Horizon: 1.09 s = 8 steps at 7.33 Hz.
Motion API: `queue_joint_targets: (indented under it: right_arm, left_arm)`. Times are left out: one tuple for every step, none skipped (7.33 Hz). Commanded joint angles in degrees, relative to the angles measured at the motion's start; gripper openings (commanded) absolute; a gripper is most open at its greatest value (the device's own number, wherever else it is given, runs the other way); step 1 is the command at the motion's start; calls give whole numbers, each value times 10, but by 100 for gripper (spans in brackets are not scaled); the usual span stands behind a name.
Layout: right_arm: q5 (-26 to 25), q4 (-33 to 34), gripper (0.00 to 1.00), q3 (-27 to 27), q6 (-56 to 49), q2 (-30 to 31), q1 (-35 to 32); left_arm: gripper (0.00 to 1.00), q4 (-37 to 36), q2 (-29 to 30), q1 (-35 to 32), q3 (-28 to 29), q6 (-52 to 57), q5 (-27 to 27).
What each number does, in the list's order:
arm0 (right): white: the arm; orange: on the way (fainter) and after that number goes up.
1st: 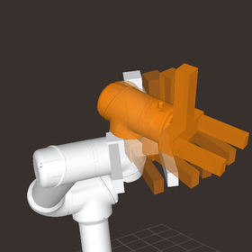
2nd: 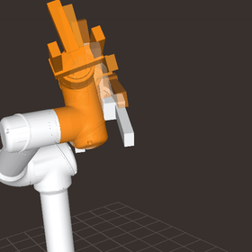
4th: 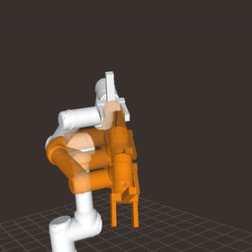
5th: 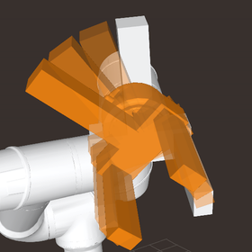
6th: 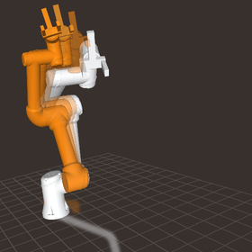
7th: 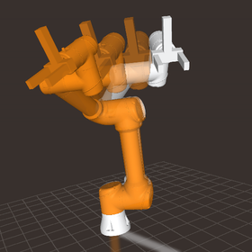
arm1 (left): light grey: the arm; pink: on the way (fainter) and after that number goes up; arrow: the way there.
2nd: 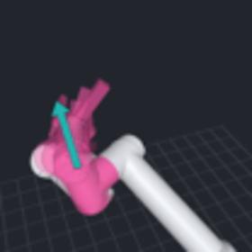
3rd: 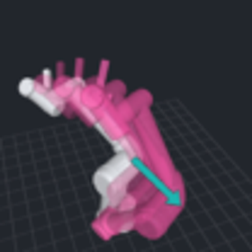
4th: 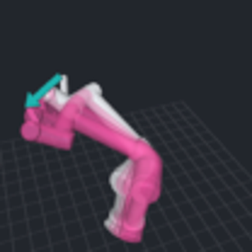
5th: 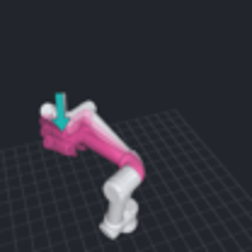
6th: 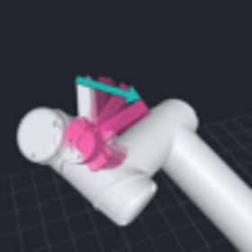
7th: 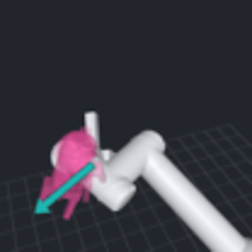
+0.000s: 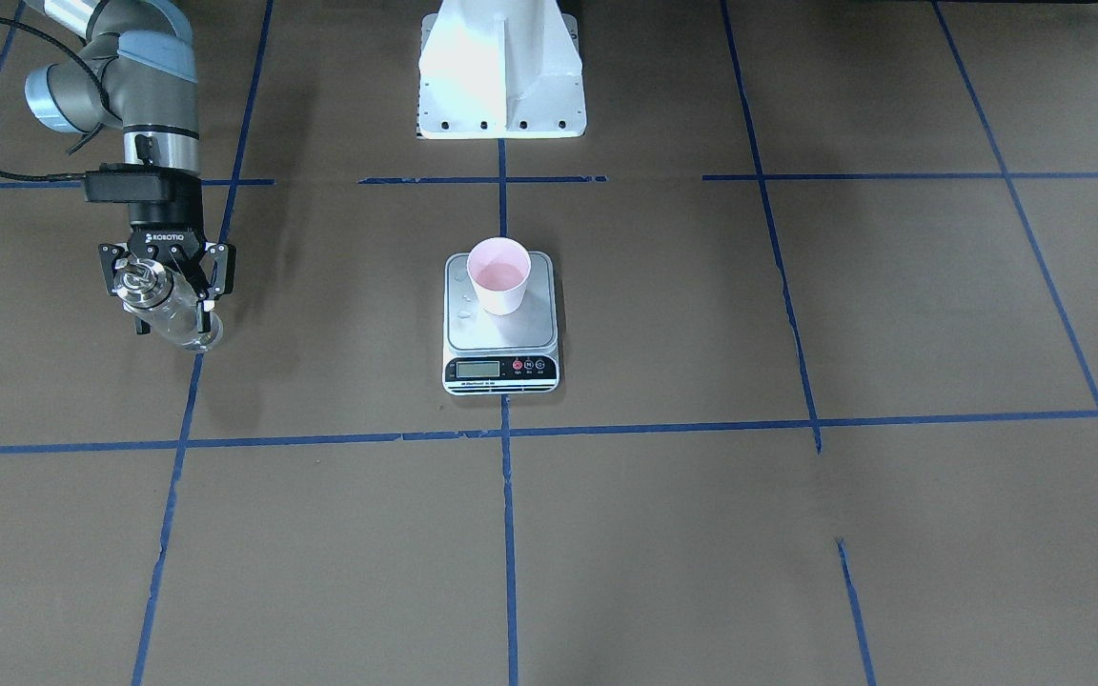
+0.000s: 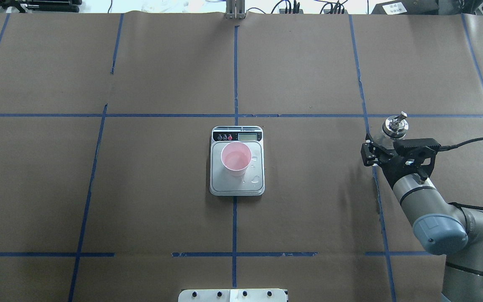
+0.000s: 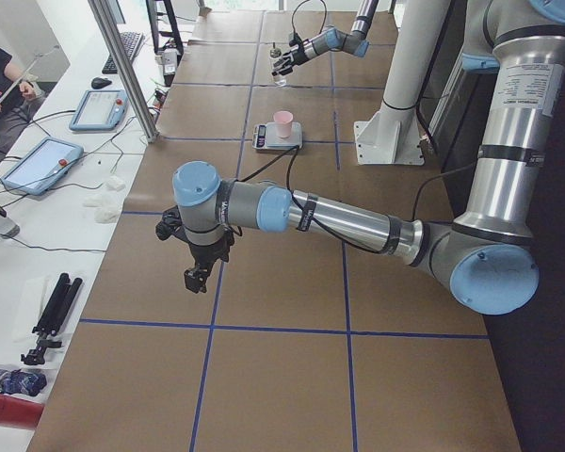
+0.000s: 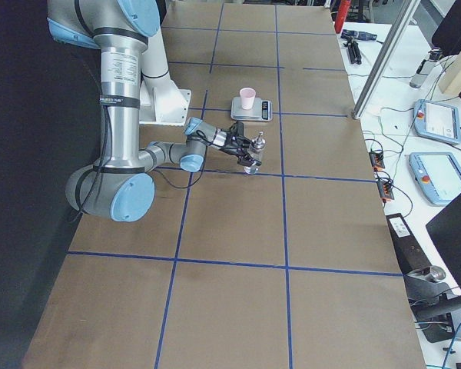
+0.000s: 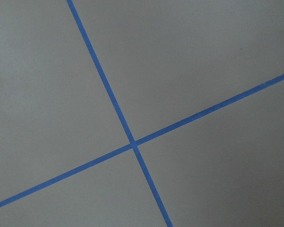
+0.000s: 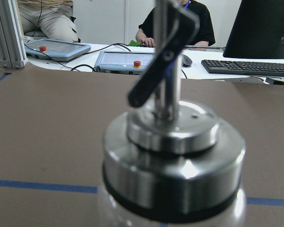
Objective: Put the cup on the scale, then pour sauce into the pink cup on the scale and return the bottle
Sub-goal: 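Lower the bottle onto the table with the right gripper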
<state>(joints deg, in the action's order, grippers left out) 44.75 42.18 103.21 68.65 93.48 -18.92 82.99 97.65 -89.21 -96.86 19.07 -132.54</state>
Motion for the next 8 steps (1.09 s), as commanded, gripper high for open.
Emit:
queue_joint_targets:
  right_arm:
    - [17,-19,0,-1,19,0,0]
    - [20,-31,0,-5,25,1,0]
    - [19,-31,0,-6,25,1,0]
    - [19,-31,0,-8,23,2,-1]
    - [17,-32,0,-15,18,2,-1]
    - [14,-32,0,-20,17,2,-1]
    - [10,-32,0,-21,17,1,-1]
    - [10,-32,0,-21,17,1,-1]
  left_arm:
    - [100,1,0,0,1,0,0]
    - [100,1,0,1,1,0,0]
    - [100,0,2,1,1,0,4]
    - [100,1,2,1,1,0,4]
    - [100,1,2,1,1,0,4]
    - [100,1,2,1,1,0,4]
    - [100,1,2,1,1,0,4]
    - [100,1,2,1,1,0,4]
